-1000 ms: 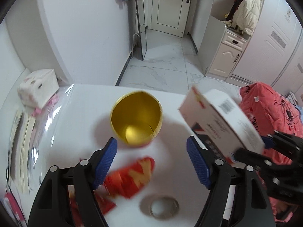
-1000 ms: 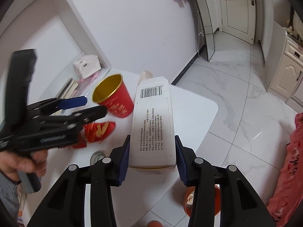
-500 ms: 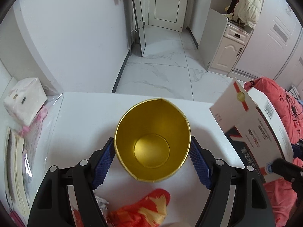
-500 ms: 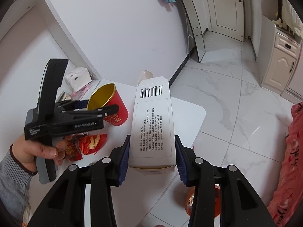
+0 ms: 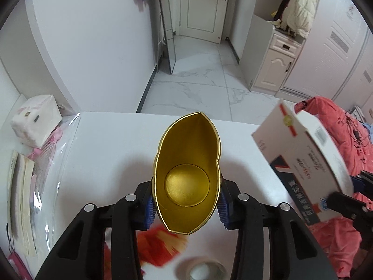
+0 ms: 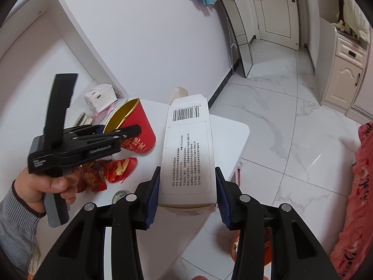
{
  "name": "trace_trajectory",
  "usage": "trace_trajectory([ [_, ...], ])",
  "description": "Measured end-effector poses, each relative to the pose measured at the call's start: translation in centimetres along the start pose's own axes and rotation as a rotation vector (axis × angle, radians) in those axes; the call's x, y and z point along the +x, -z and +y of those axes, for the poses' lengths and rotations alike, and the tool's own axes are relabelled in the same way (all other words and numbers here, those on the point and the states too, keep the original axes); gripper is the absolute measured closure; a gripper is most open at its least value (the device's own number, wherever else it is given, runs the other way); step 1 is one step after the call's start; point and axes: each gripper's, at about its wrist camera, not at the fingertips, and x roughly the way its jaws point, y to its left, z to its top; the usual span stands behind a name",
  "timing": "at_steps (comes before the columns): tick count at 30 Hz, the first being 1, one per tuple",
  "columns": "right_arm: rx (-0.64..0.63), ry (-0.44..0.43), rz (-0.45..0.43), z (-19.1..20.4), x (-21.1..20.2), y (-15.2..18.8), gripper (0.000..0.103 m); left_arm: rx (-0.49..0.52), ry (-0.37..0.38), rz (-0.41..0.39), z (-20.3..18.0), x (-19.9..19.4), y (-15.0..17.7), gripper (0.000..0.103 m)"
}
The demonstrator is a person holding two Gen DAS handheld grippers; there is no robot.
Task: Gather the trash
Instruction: 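Carry the cup and the box with both tools over the orange bin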
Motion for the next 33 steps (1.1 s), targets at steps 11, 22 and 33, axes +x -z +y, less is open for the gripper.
trace_trajectory([
  [11, 0.015, -0.010, 0.010, -3.3, -6.3, 4.2, 0.060, 0.043, 0.051, -0.025, -6.8, -4.8, 2.9, 0.059],
  [22, 0.050, 0.003, 0.088, -10.2, -10.0, 8.8, 0.060, 0.048, 0.113, 0.039, -15.0, -3.8, 5.4, 0.058],
  [33, 0.126, 0.063, 0.238, -18.3, -6.6, 14.7, 0.060, 0.012, 0.162, 0.222, -21.2, 3.6, 9.4, 0.058],
])
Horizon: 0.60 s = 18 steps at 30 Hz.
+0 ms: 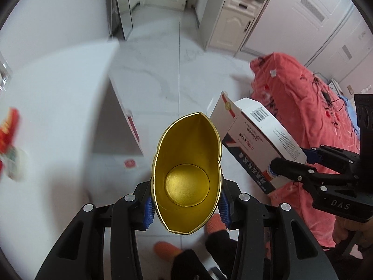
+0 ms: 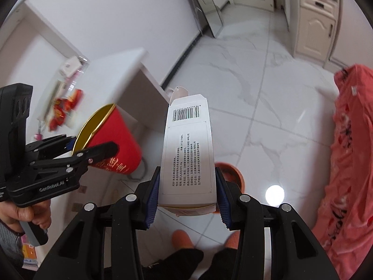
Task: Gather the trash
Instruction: 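Carry the cup and the box with both tools over the orange bin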
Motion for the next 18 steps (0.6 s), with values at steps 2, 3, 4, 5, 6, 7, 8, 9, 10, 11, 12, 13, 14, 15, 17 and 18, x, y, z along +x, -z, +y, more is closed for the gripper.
trace_trajectory([
  [2, 0.015, 0.002, 0.037, -1.3, 1.7, 0.8, 0.060, -0.024, 0.012, 0.038, -0.2, 2.1, 0.6, 0.058],
  [3, 0.016, 0.005, 0.052, -1.8, 2.3, 1.1, 0.060, -0.037, 0.017, 0.057, -0.2, 3.3, 0.8, 0.057],
  [4, 0.020, 0.007, 0.067, -2.2, 3.2, 1.5, 0.060, -0.043, 0.020, 0.065, -0.4, 3.9, 1.1, 0.057],
  [5, 0.028, 0.010, 0.084, -2.9, 4.2, 1.7, 0.060, -0.052, 0.025, 0.081, -0.5, 5.0, 1.2, 0.056],
  [6, 0.036, 0.011, 0.097, -3.3, 5.1, 1.9, 0.060, -0.061, 0.028, 0.098, -0.6, 5.9, 1.4, 0.056],
  [7, 0.046, 0.008, 0.111, -3.9, 6.0, 2.3, 0.060, -0.073, 0.030, 0.115, -0.5, 7.0, 1.6, 0.056],
  [8, 0.061, 0.002, 0.123, -4.5, 7.1, 2.5, 0.060, -0.081, 0.034, 0.128, -0.6, 7.8, 1.8, 0.056],
  [9, 0.071, 0.001, 0.132, -5.0, 8.0, 2.7, 0.060, -0.084, 0.037, 0.139, -0.6, 8.5, 2.1, 0.056],
  [10, 0.074, 0.002, 0.139, -5.2, 8.6, 2.8, 0.060, -0.087, 0.037, 0.154, -0.6, 9.7, 2.3, 0.056],
  [11, 0.077, 0.003, 0.146, -5.5, 9.6, 3.0, 0.060, -0.087, 0.039, 0.159, -0.8, 10.1, 2.4, 0.056],
  [12, 0.078, 0.007, 0.151, -5.8, 10.5, 3.1, 0.060, -0.089, 0.044, 0.167, -0.8, 11.1, 2.6, 0.056],
  [13, 0.082, 0.014, 0.165, -6.2, 11.6, 3.3, 0.060, -0.093, 0.048, 0.180, -0.8, 11.8, 2.8, 0.054],
  [14, 0.088, 0.015, 0.172, -6.5, 12.4, 3.5, 0.060, -0.096, 0.052, 0.188, -0.6, 12.2, 3.1, 0.053],
  [15, 0.093, 0.017, 0.178, -6.7, 13.0, 3.6, 0.060, -0.098, 0.056, 0.194, -0.6, 12.8, 3.2, 0.051],
  [17, 0.099, 0.020, 0.194, -7.1, 14.6, 3.8, 0.059, -0.094, 0.059, 0.210, -0.5, 14.2, 3.5, 0.050],
  [18, 0.102, 0.018, 0.199, -7.2, 15.1, 3.8, 0.059, -0.090, 0.056, 0.213, -0.5, 14.6, 3.5, 0.050],
])
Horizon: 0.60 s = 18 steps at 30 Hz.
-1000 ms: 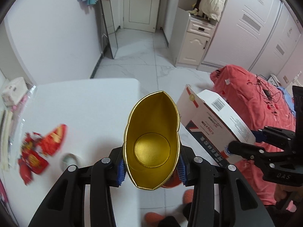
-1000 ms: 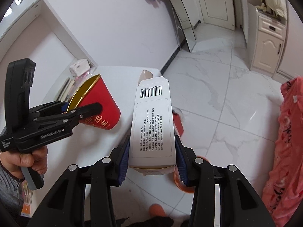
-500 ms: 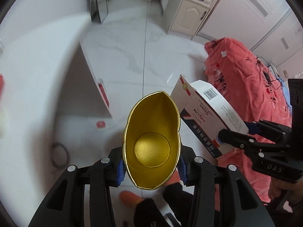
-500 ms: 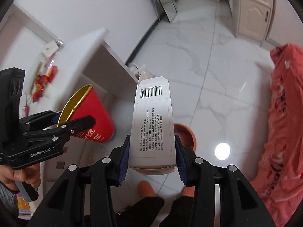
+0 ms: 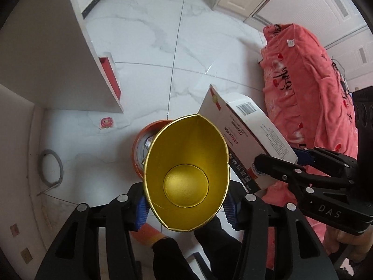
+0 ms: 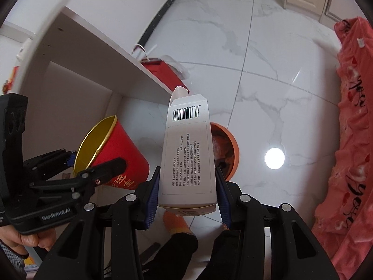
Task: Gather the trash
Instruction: 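Carry the cup and the box with both tools over the orange bin, then open the right tool to drop the box while the left tool releases the cup into the bin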
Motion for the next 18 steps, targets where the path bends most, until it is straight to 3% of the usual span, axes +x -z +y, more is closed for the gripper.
trace_trajectory([
  [2, -0.002, 0.005, 0.012, -0.3, 1.1, -0.2, 0.059, 0.002, -0.006, 0.004, 0.1, 0.9, -0.2, 0.050],
  [6, -0.011, 0.016, 0.030, -0.5, 2.6, -0.7, 0.059, -0.001, 0.007, 0.008, 0.5, 1.8, -0.5, 0.040],
  [18, -0.050, 0.029, 0.073, 0.2, 4.2, -1.7, 0.055, -0.003, -0.003, 0.054, 1.7, 2.6, -0.1, 0.039],
])
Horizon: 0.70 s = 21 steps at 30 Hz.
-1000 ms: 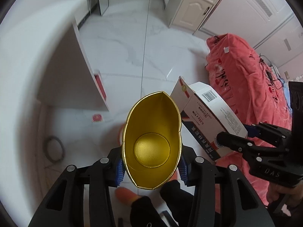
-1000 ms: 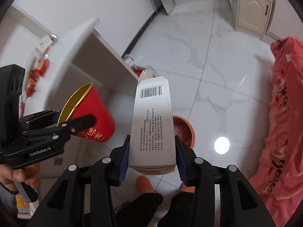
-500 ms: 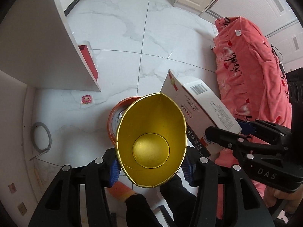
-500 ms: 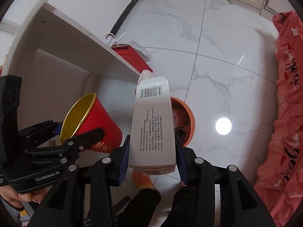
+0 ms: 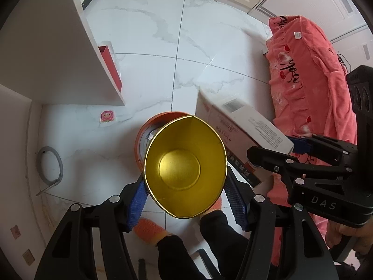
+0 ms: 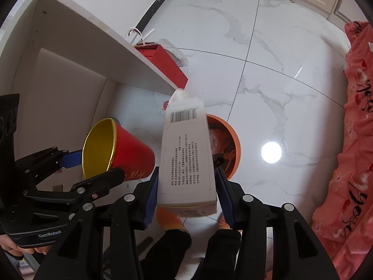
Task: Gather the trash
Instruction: 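Open the right tool to drop the box while the left tool releases the cup into the bin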
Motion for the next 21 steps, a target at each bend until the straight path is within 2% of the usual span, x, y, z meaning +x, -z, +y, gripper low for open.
trace_trajectory([
  [3, 0.000, 0.009, 0.000, 0.2, 0.2, -0.2, 0.050, -0.012, 0.004, 0.005, 0.3, 0.2, -0.2, 0.039],
  [6, 0.011, 0.013, -0.001, -0.1, 0.1, -0.2, 0.050, -0.022, 0.001, -0.005, 0.5, 0.3, -0.3, 0.027],
  [7, 0.014, 0.011, -0.002, -0.2, 0.1, -0.2, 0.050, -0.022, 0.007, -0.007, 0.4, 0.3, -0.3, 0.026],
  [21, 0.017, 0.013, -0.010, -0.5, -1.3, 0.3, 0.050, 0.006, -0.002, 0.011, -0.3, -0.4, 0.0, 0.026],
])
